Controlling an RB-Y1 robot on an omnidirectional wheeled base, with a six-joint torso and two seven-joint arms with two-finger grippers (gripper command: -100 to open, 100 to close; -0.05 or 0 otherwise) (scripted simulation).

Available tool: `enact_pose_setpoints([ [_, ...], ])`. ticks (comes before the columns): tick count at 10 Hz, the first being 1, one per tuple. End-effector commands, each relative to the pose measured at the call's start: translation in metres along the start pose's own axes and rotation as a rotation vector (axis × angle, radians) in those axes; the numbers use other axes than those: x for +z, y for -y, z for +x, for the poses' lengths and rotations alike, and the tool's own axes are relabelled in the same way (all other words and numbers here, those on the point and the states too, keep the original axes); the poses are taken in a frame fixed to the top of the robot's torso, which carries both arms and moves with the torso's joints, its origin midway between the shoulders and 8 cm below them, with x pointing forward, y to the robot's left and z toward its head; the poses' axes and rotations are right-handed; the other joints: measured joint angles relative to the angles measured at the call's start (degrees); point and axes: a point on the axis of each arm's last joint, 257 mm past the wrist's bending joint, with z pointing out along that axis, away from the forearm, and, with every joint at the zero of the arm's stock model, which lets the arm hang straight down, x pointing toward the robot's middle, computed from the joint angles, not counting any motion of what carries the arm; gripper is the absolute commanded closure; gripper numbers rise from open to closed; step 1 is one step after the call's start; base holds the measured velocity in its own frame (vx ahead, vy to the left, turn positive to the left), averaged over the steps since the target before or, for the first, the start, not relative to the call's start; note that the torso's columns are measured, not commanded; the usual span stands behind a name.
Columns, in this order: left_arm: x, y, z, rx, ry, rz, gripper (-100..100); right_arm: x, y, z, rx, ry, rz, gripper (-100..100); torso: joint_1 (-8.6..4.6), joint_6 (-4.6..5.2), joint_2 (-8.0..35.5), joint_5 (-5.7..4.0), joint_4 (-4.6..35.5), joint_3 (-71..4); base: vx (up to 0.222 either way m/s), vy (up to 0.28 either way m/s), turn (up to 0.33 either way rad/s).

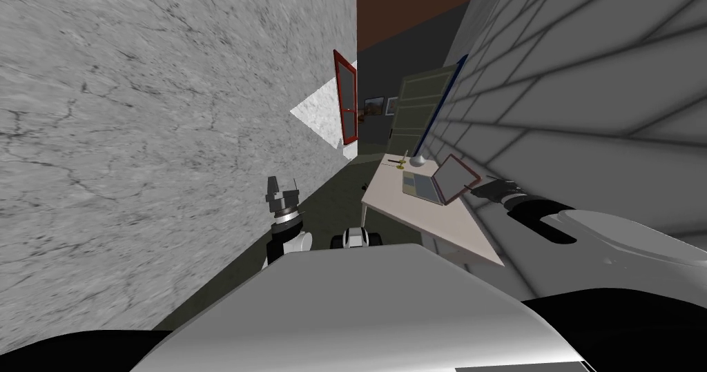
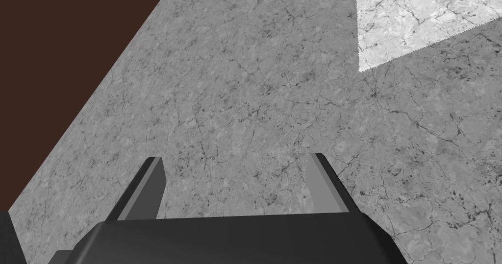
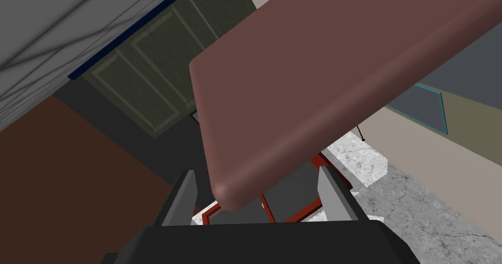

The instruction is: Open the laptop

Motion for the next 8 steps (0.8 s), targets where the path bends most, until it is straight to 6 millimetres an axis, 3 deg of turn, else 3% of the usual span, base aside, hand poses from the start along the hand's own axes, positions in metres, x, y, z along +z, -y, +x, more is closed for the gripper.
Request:
enact_pose_setpoints([
  [1,0.000,0.000,0.000,0.000,0.000,0.000,0,-0.006,-0.001,0.014,-0.111,-0.042,-0.004,100,0.18,-0.06,-0.27,-0.11,-0.16,-0.13,0.077,0.111,0.026],
  [8,0.000,0.000,0.000,0.000,0.000,0.000,0,-0.022,-0.001,0.042,-0.373,-0.126,-0.018,100,-0.36,0.14,-0.09,-0.08,-0.01,-0.06,0.080,0.111,0.031],
])
